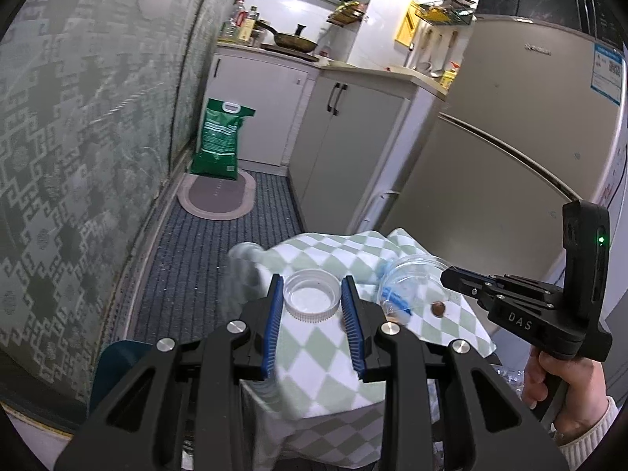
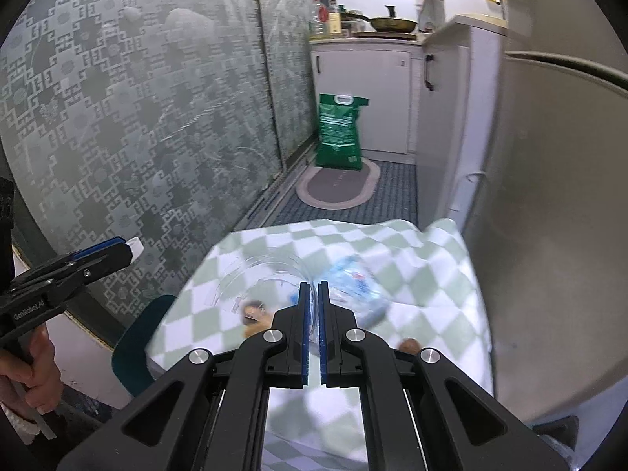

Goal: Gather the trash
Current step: 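Lift the cap and cup and carry both tools toward the teal bin, then open the left tool over the teal bin to drop the white cap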

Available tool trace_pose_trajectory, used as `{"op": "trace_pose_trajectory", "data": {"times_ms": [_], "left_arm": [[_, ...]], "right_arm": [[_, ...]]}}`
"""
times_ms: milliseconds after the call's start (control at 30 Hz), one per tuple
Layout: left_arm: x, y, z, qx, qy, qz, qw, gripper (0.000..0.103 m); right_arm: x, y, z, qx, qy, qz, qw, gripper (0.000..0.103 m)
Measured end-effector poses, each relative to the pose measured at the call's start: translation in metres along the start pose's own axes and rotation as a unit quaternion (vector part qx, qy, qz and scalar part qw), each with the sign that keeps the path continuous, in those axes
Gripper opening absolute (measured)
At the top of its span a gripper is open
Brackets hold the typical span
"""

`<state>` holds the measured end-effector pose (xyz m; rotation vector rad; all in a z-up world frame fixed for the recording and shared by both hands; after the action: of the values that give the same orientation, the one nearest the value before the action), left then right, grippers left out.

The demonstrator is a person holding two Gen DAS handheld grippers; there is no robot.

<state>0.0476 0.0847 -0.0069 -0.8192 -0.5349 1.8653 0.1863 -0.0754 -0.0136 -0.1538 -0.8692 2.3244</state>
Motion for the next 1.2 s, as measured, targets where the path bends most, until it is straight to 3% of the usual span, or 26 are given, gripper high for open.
{"op": "trace_pose_trajectory", "data": {"times_ms": [267,500,733,967,1200], "left_arm": [[0.040,0.008,0.010,0.003,-0.037,0.012,0.9992,0.032],[0.076,0.024,0.008,0.032,-0.079,0.017,0.9963,0.032],[0.103,0.040,0.005,0.063,-0.095,0.022,0.9932,0.032],[0.118,0.064,-0.016,0.125,-0.111,0.008,0.9859,0.032],[0.137,0.099,-0.049,0.202,-0.129,-0.009,0.9708,0.032]], "right_arm": [[0.043,-0.016,-0.009,-0.002,-0.020,0.027,0.999,0.003],[0.079,-0.027,-0.019,-0.001,-0.025,0.057,0.998,0.003],[0.108,-0.029,-0.033,0.014,-0.021,0.091,0.996,0.003],[0.133,-0.028,-0.050,0.034,-0.017,0.120,0.992,0.003],[0.157,-0.022,-0.071,0.068,0.004,0.156,0.985,0.003]]}}
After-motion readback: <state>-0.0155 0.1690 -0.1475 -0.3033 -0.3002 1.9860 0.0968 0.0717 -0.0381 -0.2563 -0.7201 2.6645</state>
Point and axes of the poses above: each gripper's, at about its wrist camera, not at the fingertips, and z roughly against the way its jaws point, x to its left, y to its underside, the point moved 5 cm from there along -z, roughly the way its jaws point, and after that the axes turned 12 degrees about x, right-handed, at the moved point
